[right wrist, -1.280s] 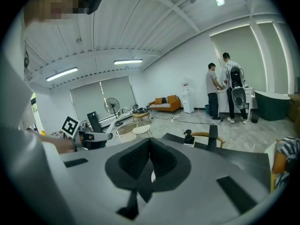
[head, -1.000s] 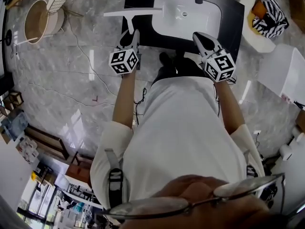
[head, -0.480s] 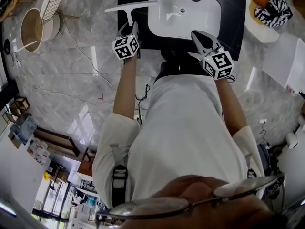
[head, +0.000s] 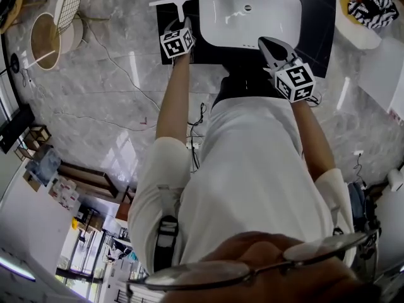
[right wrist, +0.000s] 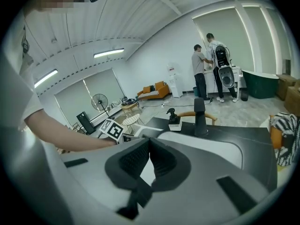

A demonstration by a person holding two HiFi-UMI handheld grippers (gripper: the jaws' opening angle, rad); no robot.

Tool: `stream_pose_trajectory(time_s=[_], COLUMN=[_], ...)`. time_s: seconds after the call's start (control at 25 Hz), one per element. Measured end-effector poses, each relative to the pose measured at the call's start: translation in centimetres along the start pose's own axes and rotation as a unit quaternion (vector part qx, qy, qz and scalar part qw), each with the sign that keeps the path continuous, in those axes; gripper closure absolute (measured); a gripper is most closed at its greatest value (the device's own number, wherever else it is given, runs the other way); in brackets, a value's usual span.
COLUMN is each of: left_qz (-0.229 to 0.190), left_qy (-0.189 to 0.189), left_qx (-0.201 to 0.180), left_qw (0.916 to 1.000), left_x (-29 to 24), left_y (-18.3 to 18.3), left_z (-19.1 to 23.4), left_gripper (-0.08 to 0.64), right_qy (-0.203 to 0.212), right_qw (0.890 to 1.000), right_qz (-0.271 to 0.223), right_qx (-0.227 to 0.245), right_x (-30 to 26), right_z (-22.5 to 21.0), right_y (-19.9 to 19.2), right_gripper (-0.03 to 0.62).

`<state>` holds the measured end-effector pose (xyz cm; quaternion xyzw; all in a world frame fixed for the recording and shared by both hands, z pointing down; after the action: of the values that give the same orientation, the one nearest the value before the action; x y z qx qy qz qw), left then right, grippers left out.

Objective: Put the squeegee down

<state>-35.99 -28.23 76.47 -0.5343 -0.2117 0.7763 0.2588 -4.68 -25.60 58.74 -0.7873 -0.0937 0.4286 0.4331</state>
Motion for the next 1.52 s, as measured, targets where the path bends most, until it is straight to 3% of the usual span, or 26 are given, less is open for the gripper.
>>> stream_pose_trajectory(time_s=[0.44,0.8,0.96,1.08,1.52], left_qz=[0.056,0.072,0.058,0.048,-0.001], left_qy=[0.045,0.080,0.075,0.067,0.072], left_qx=[-0.014,-0.021,-0.025,-0.023,-0.008], left_qw=[0.9973,0.9940,0.9952,0.9963,0.9974], left_x=[-2.6,-3.2,-3.1,-2.9,1.4], left_y=[-0.6,-1.1,-1.0,-0.8,-0.2], left_z=[1.8,2.4,2.2,1.9,1.2], left_gripper=[0.466,0.465,0.461,0.419,0.417], right_qy=[0.009,0.009,0.010,0.011,0.018], right_qw=[1.000,0.999,0.999,1.000,1.000], right_qz=[0.016,0.021,0.023,0.021,0.002], right_qx=[-0.017,-0.025,-0.023,-0.021,0.008], right_x=[-1.2,-1.5,-1.5,-1.5,-0.4], right_z=[-1.0,-1.6,-1.8,-1.7,0.2], right_y=[-0.3,-0.4,-0.5,-0.4,0.7], right_gripper=[0.586,0.586,0.586,0.586,0.586])
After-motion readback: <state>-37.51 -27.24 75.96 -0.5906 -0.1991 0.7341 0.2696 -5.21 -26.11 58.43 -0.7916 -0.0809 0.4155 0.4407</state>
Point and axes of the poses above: the fingertips, and each gripper's own axes: x backward along the fingers, z to its left, y out of its top, the point moved 7 cm from there along x, backward along the fingers, and after that the axes turned 8 degrees about -y, right-handed, at the moved point
